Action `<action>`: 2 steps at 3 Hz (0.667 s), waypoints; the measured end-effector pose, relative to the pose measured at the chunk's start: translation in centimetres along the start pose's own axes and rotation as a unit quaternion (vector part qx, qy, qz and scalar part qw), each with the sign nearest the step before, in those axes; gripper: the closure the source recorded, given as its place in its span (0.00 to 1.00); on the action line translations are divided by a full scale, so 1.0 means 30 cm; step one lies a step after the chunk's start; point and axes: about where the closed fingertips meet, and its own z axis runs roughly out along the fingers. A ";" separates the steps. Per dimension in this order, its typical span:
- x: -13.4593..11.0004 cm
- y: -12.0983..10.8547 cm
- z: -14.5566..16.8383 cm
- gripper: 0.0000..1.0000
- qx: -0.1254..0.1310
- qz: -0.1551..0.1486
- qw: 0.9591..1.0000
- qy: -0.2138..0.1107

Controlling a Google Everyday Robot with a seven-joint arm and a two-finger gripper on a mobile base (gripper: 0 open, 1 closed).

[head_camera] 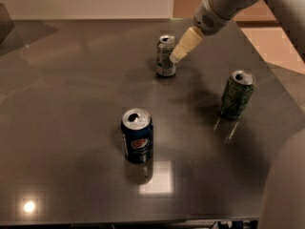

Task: Pick 7up can

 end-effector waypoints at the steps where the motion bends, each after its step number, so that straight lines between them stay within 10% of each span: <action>1: -0.035 -0.009 0.063 0.00 -0.006 0.015 1.000 -0.011; 2: -0.065 0.003 0.112 0.00 -0.013 0.020 0.999 -0.023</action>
Offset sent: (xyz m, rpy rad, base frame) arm 0.0252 0.0438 -0.0215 0.1022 0.0012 -0.0162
